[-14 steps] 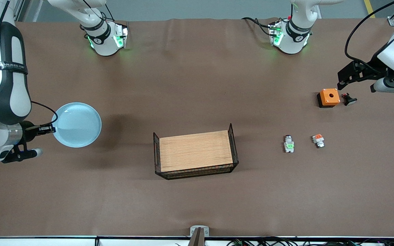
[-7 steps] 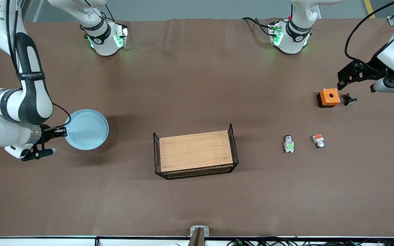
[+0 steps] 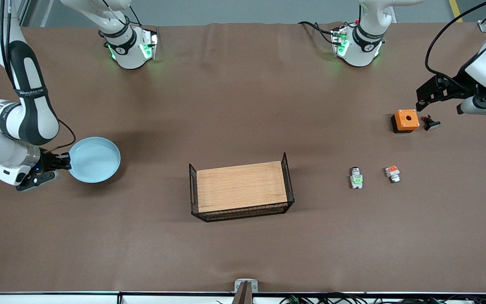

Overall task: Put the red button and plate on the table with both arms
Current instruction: 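Lower the blue plate onto the table with the right gripper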

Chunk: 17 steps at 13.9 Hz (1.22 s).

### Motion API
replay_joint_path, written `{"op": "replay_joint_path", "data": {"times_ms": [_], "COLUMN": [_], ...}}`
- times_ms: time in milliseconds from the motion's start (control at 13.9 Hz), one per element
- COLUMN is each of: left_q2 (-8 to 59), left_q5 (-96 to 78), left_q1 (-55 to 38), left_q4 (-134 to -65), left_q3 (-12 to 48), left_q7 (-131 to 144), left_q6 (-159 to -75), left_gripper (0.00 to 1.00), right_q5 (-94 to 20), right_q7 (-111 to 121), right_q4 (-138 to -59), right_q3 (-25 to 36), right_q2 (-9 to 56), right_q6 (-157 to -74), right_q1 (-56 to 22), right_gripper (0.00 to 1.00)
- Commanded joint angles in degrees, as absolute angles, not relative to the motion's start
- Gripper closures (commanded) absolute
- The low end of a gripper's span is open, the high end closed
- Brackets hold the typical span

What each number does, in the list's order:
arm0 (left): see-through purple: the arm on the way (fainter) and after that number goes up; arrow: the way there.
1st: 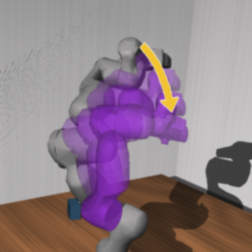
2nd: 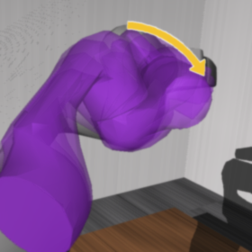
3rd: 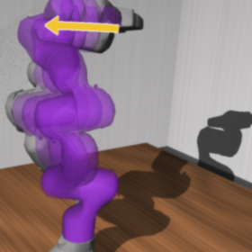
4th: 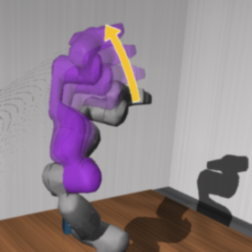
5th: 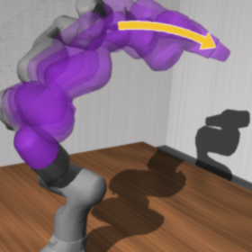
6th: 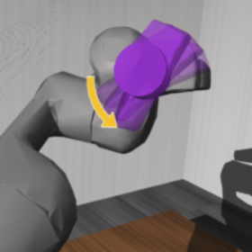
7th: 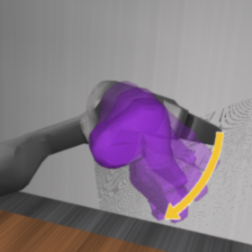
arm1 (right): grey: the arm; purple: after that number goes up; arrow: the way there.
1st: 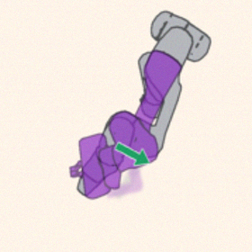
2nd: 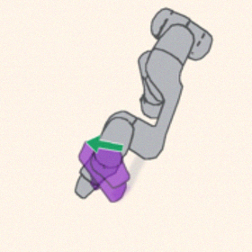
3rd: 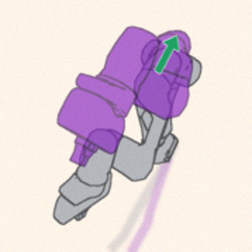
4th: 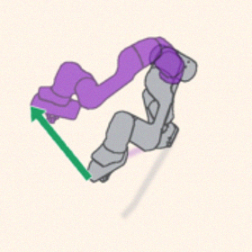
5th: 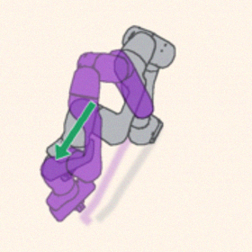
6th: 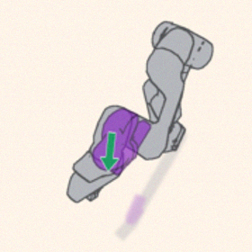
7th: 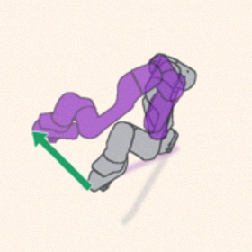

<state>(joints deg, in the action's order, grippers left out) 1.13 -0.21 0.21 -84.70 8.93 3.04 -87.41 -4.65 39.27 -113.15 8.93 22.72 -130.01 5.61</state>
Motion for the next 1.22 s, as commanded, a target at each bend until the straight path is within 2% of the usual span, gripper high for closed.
{"op": "replay_joint_path", "data": {"times_ms": [0,576,864,936,1008,1152], "left_q2": [0.61,0.62,0.62,0.62,0.62,0.62], "left_q5": [-0.53,-0.53,-0.53,-0.53,-0.53,-0.53], "left_q1": [0.35,0.35,0.35,0.35,0.35,0.35], "left_q4": [-84.99,-84.99,-84.99,-84.99,-84.99,-84.99], "left_q3": [9.14,9.14,9.14,9.14,9.14,9.14], "left_q7": [3.87,3.87,3.95,3.87,3.95,3.87], "left_q6": [-87.28,-87.28,-87.28,-87.28,-87.28,-87.28], "left_gripper": [0.0,0.0,0.0,0.0,0.0,0.0], "right_q5": [-4.75,-5.54,-5.54,-5.54,-5.54,-5.54], "right_q7": [42.62,43.15,43.07,42.81,42.54,42.19], "right_q4": [-116.89,-117.25,-116.98,-116.98,-116.81,-116.19], "right_q3": [8.09,7.82,7.82,7.82,7.82,7.82], "right_q2": [21.97,28.47,30.06,30.15,30.15,30.06], "right_q6": [-134.64,-144.82,-147.03,-147.21,-147.04,-146.43], "right_q1": [7.56,7.73,7.56,7.38,7.21,6.86], "right_gripper": [1.0,1.0,0.99,0.94,0.71,0.38]}}
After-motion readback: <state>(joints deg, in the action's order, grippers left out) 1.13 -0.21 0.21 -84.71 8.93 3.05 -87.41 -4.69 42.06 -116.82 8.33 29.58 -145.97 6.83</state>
